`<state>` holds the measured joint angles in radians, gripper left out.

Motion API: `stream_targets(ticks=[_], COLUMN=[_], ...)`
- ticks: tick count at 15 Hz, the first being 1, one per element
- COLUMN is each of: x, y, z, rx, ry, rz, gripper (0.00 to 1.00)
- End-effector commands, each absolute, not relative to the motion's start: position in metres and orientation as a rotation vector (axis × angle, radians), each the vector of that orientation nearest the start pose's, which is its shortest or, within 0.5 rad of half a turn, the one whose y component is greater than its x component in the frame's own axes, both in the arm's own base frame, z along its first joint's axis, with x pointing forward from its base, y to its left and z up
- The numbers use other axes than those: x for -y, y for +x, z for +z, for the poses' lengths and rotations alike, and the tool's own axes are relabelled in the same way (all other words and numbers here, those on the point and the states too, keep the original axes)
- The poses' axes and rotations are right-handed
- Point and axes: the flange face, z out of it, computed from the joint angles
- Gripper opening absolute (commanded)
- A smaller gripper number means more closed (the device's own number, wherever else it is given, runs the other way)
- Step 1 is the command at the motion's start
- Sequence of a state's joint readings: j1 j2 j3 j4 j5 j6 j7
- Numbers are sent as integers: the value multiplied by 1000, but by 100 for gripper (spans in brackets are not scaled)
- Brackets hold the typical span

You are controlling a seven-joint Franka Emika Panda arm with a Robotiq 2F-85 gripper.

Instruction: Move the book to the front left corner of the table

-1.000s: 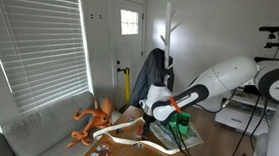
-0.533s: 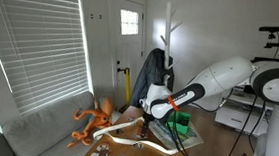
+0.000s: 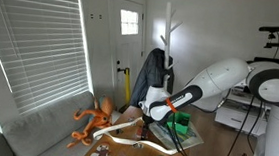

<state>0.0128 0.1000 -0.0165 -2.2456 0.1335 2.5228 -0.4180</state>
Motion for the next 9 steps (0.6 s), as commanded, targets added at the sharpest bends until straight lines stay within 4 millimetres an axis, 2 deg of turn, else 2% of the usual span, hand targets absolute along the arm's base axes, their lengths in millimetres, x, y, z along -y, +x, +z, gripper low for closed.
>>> stream_targets(ticks=[1,3,5,7,9], x=[6,9,7,-6,-22], y=[555,555,550,537,518], z=[346,353,358,372,394], rx=[495,476,458,549,717], ry=[-3041,-3066,-3064,-3003,-2955], rz=[-308,-321,-290,-298,-360], gripper=[66,53,53,53,53])
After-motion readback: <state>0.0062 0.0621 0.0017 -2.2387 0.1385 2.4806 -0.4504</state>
